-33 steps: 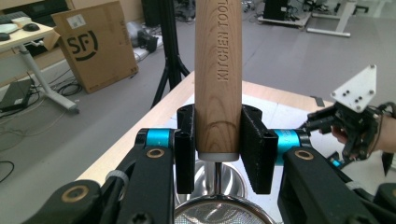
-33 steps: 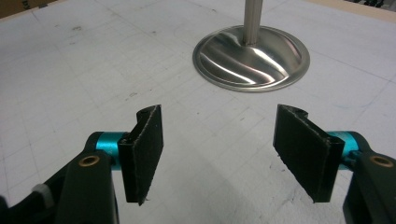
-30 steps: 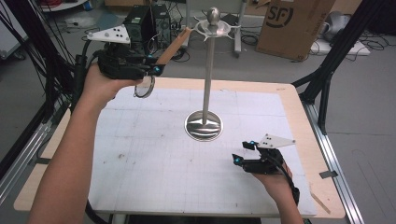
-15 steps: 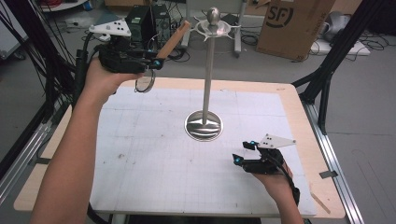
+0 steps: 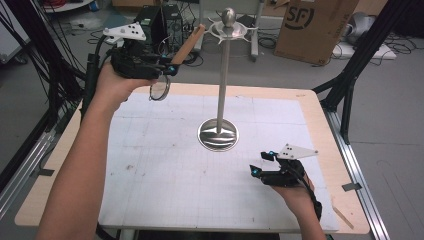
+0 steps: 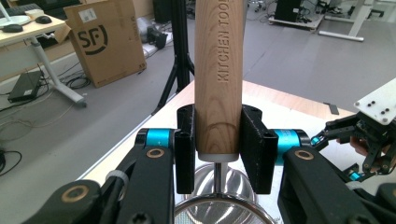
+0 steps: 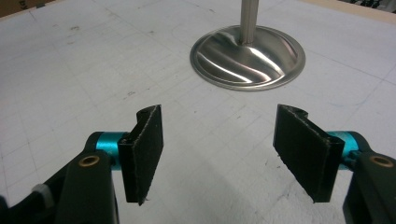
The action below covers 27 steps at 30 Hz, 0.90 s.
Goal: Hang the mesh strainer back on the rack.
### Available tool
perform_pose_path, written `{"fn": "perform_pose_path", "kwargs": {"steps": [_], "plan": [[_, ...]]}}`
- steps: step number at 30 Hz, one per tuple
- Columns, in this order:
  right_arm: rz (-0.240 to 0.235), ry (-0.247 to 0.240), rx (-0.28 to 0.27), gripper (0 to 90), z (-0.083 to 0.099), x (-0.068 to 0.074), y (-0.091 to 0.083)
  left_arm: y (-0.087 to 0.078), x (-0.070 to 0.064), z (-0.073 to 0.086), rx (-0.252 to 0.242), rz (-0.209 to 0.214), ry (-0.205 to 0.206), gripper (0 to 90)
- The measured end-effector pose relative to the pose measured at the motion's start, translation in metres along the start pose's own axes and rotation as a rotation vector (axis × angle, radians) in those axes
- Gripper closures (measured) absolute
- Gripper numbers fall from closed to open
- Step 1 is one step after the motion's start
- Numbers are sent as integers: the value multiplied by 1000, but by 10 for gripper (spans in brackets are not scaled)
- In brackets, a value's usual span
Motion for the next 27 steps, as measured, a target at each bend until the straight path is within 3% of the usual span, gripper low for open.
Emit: {"fn": "perform_pose_path", "kwargs": {"steps": [15,27], "plan": [[-3,-1,-5,323,-1,1,0,23,-21,-6,46,37,53,689],[-5,-4,1,323,-1,2,1,45,-27,-8,98,-2,54,688]]}}
Point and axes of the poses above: each handheld gripper's, and its own axes: y roughly forward along the jaws, z roughly out of its underside, x roughly to its left, the point moved 2 cm from there along y, roughly forward along the jaws, and after that the axes turned 14 degrees about x, right-handed, at the moved point
